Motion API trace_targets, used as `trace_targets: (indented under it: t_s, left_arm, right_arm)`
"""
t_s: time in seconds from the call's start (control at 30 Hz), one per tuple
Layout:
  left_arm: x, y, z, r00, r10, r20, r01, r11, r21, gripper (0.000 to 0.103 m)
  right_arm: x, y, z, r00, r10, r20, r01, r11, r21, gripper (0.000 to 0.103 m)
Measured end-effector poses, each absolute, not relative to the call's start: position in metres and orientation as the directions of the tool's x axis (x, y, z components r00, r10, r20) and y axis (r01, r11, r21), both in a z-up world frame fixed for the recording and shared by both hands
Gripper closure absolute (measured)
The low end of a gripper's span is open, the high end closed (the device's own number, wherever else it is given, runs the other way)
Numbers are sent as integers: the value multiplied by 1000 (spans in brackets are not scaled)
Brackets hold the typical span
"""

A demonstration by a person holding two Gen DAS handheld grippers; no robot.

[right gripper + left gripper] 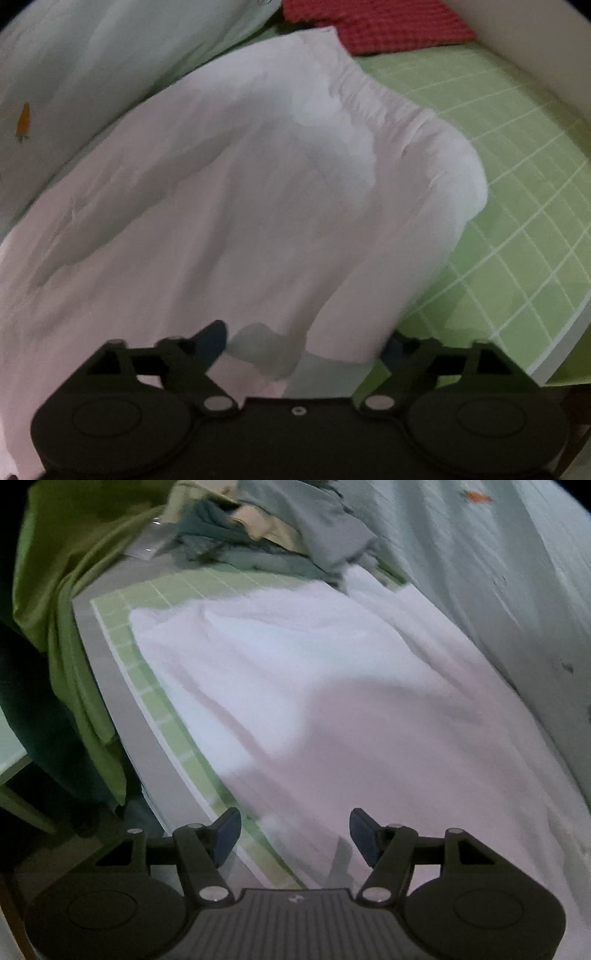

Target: Fold clothes

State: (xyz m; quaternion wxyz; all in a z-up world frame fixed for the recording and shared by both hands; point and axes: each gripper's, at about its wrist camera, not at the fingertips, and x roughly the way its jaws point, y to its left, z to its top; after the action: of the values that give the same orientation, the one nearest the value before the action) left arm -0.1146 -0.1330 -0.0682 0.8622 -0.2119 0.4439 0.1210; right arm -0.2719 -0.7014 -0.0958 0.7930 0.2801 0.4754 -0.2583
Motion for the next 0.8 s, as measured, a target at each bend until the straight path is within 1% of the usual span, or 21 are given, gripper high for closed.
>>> trace_targets:
  t_s: [0.07,0.17,0.27,0.37,0.43,0.5,0.6,0.8]
  left_arm:
    - [-111,-123,-65,581,50,-812,-414,877,-242,36]
    - [-105,-103,-63,582,85,-809,-452,861,-235,36]
    - [-96,-79,-65,573,116,-811,-488,844,-224,36]
    - [-80,-55,-65,568,139,-811,-504,838,-208,36]
    - [-69,-43,-66,563,154,-812,-498,847,-184,36]
    - [-59,-32,-70,551,176,-816,-493,857,-148,36]
    - [-44,-15,-76,538,167,-826,-478,868,-135,36]
    - [-22,10,-83,523,168,-835,-447,889,-101,36]
  right_arm:
    - [-268,-694,-99,402,-159,-902,656,737,162,8]
    - [-266,-684,-100,401,-163,-901,634,759,145,1]
    - [-265,-678,-102,401,-186,-897,632,765,124,0]
    - [-268,-679,-103,400,-203,-894,671,729,135,0]
    - [-269,-678,-103,397,-225,-890,700,701,135,0]
    - [-266,-675,-106,378,-261,-888,722,684,106,0]
    - [-260,-659,-109,340,-309,-888,736,675,47,0]
    - [-254,-631,-108,292,-360,-886,777,630,0,0]
